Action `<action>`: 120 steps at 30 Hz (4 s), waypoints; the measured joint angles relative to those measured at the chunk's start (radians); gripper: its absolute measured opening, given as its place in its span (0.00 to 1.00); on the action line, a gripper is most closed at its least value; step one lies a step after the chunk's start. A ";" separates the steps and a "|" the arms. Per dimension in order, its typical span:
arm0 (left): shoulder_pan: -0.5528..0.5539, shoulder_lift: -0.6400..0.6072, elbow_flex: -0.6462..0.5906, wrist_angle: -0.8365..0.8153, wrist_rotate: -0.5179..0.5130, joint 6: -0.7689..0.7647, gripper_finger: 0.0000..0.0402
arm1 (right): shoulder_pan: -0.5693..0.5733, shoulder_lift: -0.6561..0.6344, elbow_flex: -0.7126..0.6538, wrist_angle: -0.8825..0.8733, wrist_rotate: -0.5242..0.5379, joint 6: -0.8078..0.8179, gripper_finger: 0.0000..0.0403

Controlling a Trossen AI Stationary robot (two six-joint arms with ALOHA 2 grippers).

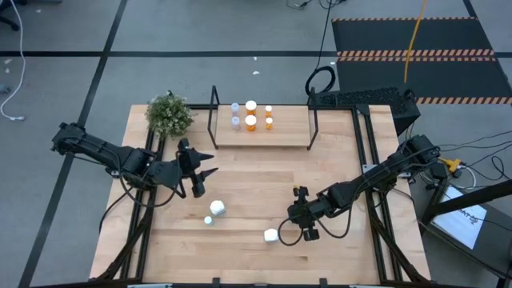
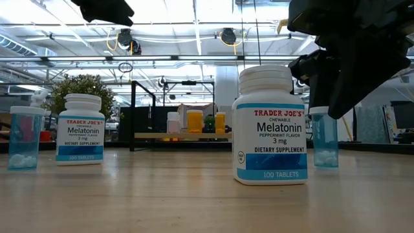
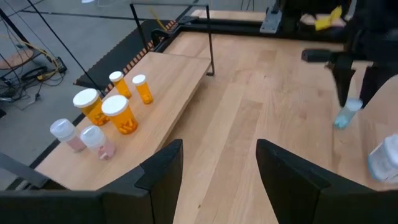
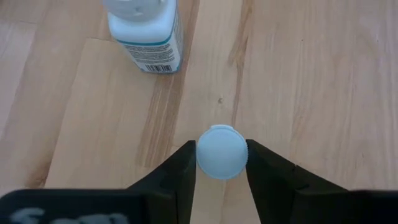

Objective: Pick and place medicine bottles onto shelf by color
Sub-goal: Put the right blue pill bottle on the shelf

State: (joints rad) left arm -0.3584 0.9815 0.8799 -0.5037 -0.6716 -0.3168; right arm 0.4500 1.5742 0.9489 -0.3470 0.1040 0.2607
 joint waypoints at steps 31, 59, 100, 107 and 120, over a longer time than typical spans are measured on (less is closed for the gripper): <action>-0.196 0.763 0.068 0.820 0.176 0.026 0.69 | -0.011 0.000 0.000 -0.004 -0.001 0.015 0.30; -0.183 0.811 0.107 0.821 0.175 -0.005 0.70 | -0.044 -0.045 0.088 -0.165 -0.030 0.014 0.30; -0.177 0.812 0.107 0.813 0.172 -0.003 0.70 | -0.577 -0.110 0.583 -0.697 -0.023 -0.509 0.30; -0.157 0.812 0.107 0.812 0.173 -0.002 0.70 | -0.802 -0.132 0.583 -0.639 -0.028 -0.655 0.30; -0.135 0.812 0.107 0.805 0.174 0.005 0.70 | -1.169 -0.120 0.583 -0.422 -0.263 -0.815 0.30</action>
State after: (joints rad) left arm -0.4931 1.7935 0.9867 0.3016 -0.4980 -0.3115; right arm -0.7195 1.4540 1.5322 -0.7686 -0.1592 -0.5546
